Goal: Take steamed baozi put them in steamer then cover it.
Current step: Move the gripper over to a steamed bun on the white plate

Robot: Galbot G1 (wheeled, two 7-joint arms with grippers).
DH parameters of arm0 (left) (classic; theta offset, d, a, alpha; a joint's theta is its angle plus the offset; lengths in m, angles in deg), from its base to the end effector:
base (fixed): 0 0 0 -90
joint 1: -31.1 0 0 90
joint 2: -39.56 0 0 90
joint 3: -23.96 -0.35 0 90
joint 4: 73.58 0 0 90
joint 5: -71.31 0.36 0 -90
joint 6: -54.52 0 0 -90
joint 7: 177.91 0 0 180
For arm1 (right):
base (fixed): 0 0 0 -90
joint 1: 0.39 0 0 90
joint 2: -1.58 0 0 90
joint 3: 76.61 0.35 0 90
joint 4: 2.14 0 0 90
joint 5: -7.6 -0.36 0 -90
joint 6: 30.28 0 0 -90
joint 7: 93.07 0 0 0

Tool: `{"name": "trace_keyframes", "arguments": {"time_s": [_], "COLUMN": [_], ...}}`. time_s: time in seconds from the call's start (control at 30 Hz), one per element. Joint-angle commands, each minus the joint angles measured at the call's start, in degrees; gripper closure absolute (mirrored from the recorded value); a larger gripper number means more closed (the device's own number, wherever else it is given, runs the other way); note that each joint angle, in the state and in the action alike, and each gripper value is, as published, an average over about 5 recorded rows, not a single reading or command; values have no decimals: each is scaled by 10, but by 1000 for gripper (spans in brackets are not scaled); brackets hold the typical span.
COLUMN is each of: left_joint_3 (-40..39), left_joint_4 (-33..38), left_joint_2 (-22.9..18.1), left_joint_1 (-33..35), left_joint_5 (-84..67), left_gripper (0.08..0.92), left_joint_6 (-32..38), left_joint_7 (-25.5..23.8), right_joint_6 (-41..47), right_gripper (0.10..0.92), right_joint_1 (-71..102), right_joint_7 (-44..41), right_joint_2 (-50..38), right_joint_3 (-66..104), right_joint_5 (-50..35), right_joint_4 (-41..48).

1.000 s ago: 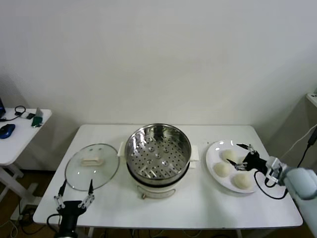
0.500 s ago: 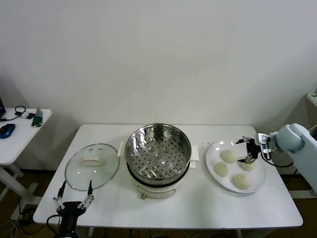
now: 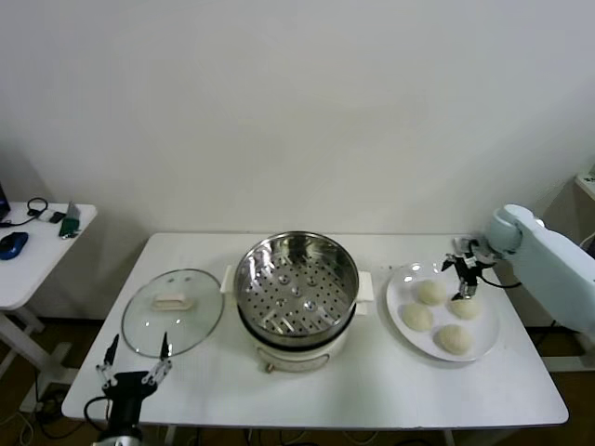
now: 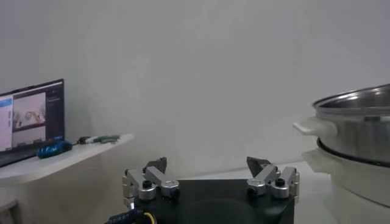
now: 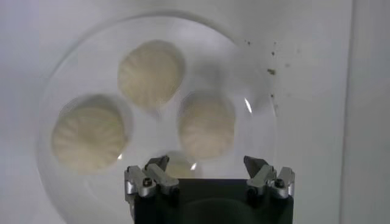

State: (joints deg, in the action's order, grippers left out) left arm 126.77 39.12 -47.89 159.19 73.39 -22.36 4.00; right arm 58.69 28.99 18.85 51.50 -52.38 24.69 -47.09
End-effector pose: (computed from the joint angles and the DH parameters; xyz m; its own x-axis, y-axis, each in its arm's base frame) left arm 0.1268 0.0830 -0.3632 -0.9839 -0.1778 0.0160 -0.1707 0.9635 0.2061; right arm 0.5846 -0.2119 -0.2093 -0.1622 -0.0404 0.9859 -0.9855 -0.0433 -0.1639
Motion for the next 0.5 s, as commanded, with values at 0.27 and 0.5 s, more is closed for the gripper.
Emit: {"name": "trace_keyframes", "arguments": {"time_s": [0.27, 0.5], "left_joint_3": [6, 7], "left_joint_4": [-4, -6], "left_joint_2": [3, 3], "left_joint_1": [-5, -7], "left_joint_5": [0, 0], "left_gripper": [177, 177], "left_joint_6": [-8, -9], "left_joint_7": [3, 4], "right_joint_6": [-16, -20], "right_gripper": [203, 203], "right_joint_1": [-29, -23], "right_joint_7": [-8, -6], "right_joint_2": [78, 86], "right_joint_3": [-38, -39], "right_joint_5": [19, 20], "right_joint_4": [112, 120]}}
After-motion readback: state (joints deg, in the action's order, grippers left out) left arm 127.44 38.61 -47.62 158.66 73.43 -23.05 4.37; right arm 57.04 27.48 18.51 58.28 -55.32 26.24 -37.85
